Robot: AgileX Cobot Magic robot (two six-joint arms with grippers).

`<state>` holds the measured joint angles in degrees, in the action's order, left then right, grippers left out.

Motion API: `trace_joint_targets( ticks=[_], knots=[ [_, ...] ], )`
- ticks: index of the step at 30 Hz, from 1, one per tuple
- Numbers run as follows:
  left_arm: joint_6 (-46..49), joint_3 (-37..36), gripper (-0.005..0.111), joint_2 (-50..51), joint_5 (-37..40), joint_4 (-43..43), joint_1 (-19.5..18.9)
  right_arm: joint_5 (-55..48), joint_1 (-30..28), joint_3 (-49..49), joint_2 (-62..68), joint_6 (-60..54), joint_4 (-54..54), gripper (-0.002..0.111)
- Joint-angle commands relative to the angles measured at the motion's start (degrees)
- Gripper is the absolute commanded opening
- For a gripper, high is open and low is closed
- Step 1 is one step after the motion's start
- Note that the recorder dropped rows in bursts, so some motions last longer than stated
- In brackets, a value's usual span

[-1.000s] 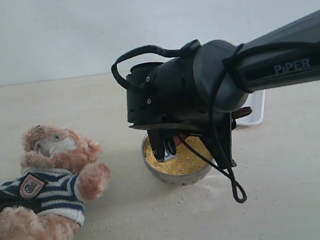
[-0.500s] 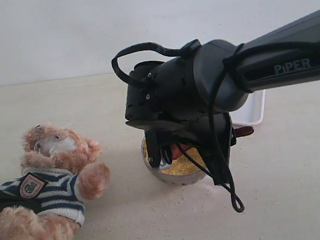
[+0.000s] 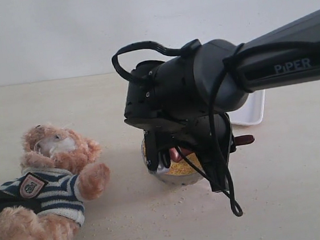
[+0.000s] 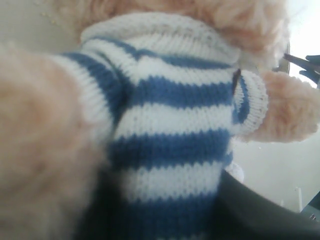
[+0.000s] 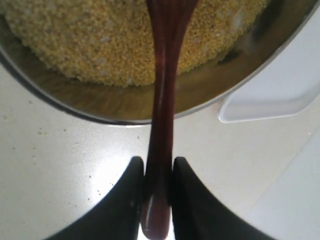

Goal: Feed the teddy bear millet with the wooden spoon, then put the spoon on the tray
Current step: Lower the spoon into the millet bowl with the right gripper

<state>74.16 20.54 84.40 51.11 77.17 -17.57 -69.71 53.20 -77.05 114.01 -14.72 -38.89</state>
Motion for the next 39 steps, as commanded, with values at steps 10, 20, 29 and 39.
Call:
trace_joint_targets(
  ticks=[10,20,29,39],
  knots=[
    [0.5,-0.3,0.005,-0.7,0.9,0.5,-0.2,-0.3,0.0,-0.3,-0.2,-2.4,3.5,0.0],
    [0.5,-0.3,0.005,-0.7,0.9,0.5,-0.2,-0.3,0.0,-0.3,-0.2,-3.7,3.8,0.0],
    [0.5,-0.3,0.005,-0.7,0.9,0.5,-0.2,-0.3,-0.1,-0.4,-2.0,-4.2,4.2,0.0],
    [0.5,-0.3,0.005,-0.7,0.9,0.5,-0.2,-0.3,-0.1,-0.4,-2.7,-5.5,7.9,0.0]
  ],
)
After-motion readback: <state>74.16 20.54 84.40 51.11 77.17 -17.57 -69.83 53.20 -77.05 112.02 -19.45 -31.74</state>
